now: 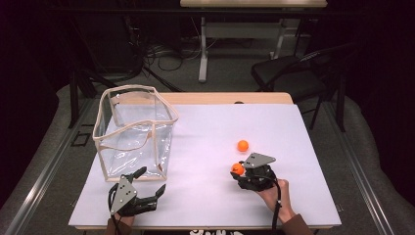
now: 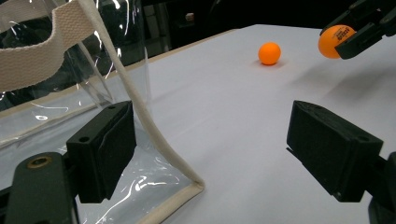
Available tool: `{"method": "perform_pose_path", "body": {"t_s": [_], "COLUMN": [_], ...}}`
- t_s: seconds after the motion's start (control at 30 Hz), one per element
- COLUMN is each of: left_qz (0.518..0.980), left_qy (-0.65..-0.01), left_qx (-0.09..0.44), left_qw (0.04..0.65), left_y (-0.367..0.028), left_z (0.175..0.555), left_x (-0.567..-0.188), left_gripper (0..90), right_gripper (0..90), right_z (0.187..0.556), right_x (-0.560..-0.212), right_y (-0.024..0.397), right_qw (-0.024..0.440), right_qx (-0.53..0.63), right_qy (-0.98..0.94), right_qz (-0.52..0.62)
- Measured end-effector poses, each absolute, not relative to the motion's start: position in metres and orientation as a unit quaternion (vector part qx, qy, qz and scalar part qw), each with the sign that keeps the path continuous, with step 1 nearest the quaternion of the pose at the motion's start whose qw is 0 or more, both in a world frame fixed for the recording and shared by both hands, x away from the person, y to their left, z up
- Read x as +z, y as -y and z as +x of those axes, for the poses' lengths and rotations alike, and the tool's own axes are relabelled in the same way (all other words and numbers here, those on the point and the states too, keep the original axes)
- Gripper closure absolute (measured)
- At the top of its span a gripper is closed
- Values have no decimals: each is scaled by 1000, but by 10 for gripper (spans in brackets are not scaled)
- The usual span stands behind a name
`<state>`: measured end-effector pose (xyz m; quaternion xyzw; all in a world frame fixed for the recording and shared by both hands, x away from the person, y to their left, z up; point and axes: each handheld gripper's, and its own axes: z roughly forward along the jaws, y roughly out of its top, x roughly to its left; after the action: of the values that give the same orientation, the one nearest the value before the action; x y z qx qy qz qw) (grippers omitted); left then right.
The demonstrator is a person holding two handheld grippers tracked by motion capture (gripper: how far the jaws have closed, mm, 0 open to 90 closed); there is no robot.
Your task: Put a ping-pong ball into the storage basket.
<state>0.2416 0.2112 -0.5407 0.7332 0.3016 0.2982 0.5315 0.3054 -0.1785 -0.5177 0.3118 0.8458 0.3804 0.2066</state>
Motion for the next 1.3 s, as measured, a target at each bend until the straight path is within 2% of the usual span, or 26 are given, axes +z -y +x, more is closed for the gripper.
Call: {"method": "perform_pose_path", "body": {"t_s": [1.3], "left_qz": [733], "left_qy": [-302], "left_qx": [299], "left_qw": [532], "left_y": [-211], "left_z": [242], "left_x": [-541], "left_gripper": [158], "right_gripper": [505], "right_z": [303], "right_x": [-499], "right_y": [181], "right_qw": [219], "right_qx": [390], "right_qy": [-840], "right_qz": [309]}}
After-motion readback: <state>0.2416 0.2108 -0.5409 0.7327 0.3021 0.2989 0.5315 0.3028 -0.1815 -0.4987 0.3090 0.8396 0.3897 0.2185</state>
